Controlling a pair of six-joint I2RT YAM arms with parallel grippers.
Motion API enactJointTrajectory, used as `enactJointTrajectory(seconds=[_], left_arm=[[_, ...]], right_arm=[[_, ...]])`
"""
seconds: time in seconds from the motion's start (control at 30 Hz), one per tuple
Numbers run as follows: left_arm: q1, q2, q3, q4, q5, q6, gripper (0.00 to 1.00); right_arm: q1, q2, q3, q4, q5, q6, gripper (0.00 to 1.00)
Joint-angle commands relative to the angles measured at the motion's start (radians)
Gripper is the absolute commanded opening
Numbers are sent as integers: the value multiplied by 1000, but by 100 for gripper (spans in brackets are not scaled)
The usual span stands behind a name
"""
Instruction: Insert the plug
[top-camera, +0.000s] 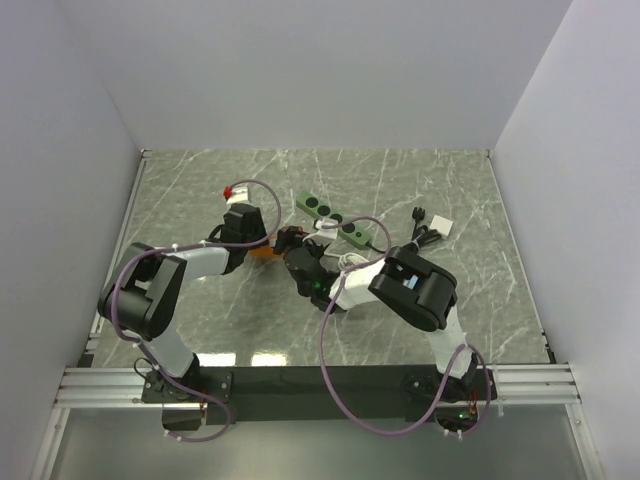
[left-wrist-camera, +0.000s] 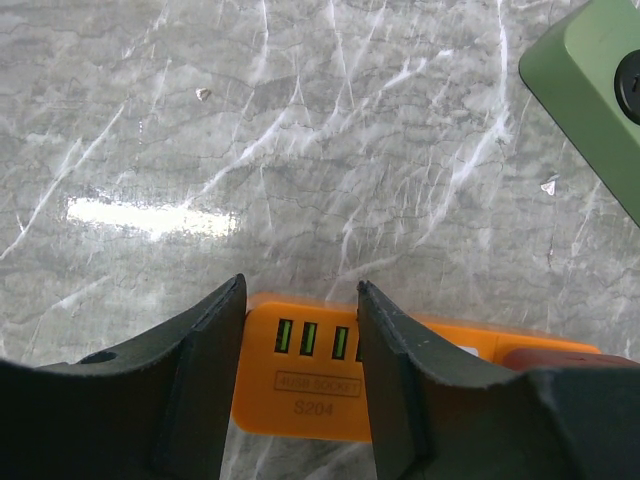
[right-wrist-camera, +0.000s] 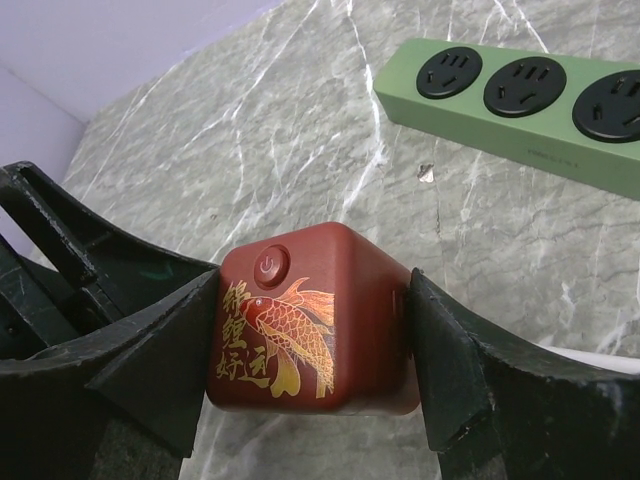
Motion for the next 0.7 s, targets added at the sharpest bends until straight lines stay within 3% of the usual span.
enactJointTrajectory(seconds=[0.0,0.67], left_arm=[[-31,43,10,-77,108,1,51],[-31,54,24,-87,114,12,50]], right_arm=[[81,356,-183,-776,-540,72,0],[96,381,-269,-746,-612,129,0]])
